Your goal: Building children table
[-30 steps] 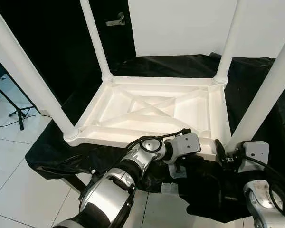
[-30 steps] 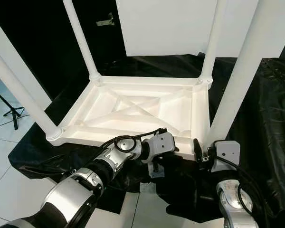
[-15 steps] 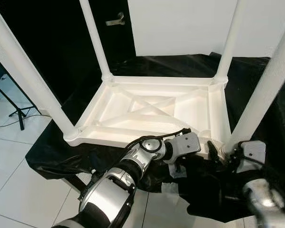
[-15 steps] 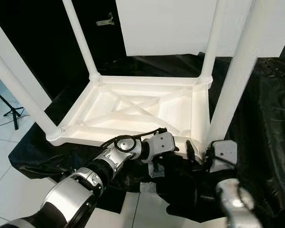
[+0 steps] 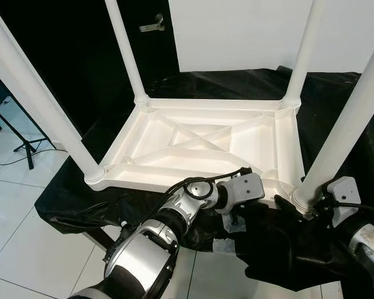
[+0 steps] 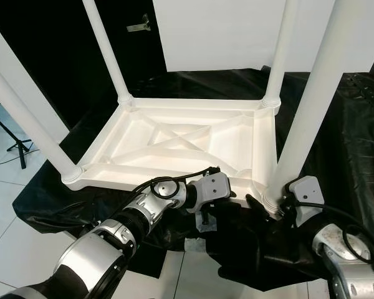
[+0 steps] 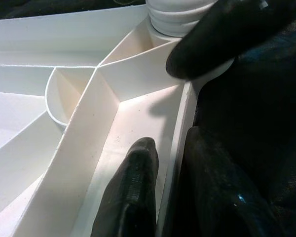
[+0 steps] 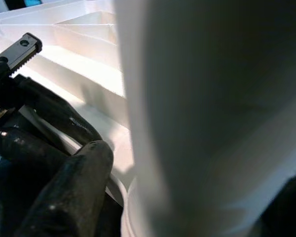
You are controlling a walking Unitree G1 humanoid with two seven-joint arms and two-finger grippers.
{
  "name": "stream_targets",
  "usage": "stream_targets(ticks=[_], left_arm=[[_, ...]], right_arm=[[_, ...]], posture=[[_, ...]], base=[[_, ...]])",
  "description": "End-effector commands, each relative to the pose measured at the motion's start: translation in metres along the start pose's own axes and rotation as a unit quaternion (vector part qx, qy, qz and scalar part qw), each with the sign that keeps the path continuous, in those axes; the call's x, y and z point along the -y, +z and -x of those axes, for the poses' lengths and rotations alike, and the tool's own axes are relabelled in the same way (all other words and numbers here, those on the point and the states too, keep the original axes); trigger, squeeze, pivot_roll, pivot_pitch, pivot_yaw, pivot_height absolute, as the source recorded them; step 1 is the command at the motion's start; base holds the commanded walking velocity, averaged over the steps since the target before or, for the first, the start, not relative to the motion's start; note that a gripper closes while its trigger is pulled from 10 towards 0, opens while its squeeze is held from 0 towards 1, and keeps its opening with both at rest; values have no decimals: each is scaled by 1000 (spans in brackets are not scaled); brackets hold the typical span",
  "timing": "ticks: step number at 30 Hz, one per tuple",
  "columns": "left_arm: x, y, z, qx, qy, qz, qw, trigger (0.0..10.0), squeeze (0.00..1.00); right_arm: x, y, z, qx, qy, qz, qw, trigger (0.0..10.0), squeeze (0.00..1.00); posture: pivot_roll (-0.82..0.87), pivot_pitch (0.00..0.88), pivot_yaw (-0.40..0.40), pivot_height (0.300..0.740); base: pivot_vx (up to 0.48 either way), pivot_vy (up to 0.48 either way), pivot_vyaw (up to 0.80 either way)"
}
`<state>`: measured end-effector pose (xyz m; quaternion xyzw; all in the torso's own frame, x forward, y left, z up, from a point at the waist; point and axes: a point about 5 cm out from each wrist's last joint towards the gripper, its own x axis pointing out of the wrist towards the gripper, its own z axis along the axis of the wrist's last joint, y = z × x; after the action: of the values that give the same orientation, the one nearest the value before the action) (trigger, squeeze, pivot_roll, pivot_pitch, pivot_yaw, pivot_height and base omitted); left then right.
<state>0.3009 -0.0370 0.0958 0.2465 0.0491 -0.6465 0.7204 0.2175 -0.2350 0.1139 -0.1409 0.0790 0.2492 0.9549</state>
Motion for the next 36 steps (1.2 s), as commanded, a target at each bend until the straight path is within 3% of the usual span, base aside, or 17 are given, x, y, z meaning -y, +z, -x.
stream_targets(ticks=[1,11,14,18,19,24,26,33,34,35,36], left_arm=[[12,-16,-7,-31,35,33,998,10000,0],[12,-16,-7,-31,33,31,998,10000,0],[12,-15,-8,-31,31,29,999,10000,0],[12,-14,-8,-31,30,28,999,10000,0],[12,-14,-8,-30,30,28,999,10000,0],[12,-14,-8,-30,30,27,999,10000,0],[12,-14,-8,-30,30,27,999,10000,0],[13,-13,-9,-30,28,27,999,10000,0],[12,-13,-9,-29,30,27,999,10000,0],[11,-13,-9,-29,31,28,999,10000,0],[11,-13,-9,-29,32,28,999,10000,0]], right_arm=[[-18,-20,-1,-48,61,-29,997,0,0],[-23,-34,3,-98,63,-13,993,0,0],[-42,-41,-6,-101,-6,-60,993,0,0],[-51,-42,-12,-95,-67,-96,988,0,0],[-58,-38,-13,-64,-97,-122,986,0,0],[-69,-33,-14,-9,-156,-168,973,0,0],[-66,-30,-13,17,-184,-171,968,0,0],[-63,-29,-14,16,-186,-166,968,0,0],[-63,-29,-17,7,-174,-160,972,10000,0],[-62,-29,-19,1,-165,-156,974,10000,553],[-62,-29,-20,-1,-157,-152,976,10000,1000]], posture=[[-12,0,97,740],[-21,0,103,740],[-26,0,107,740],[-27,0,108,740],[-26,0,106,740],[-27,0,104,740],[-28,0,105,740],[-27,0,103,740],[-24,0,102,740],[-23,0,102,740],[-23,0,100,740]], base=[[0,0,0],[0,0,0],[0,0,0],[0,0,0],[0,0,0],[0,0,0],[0,0,0],[0,0,0],[0,0,0],[0,0,0],[0,0,0]])
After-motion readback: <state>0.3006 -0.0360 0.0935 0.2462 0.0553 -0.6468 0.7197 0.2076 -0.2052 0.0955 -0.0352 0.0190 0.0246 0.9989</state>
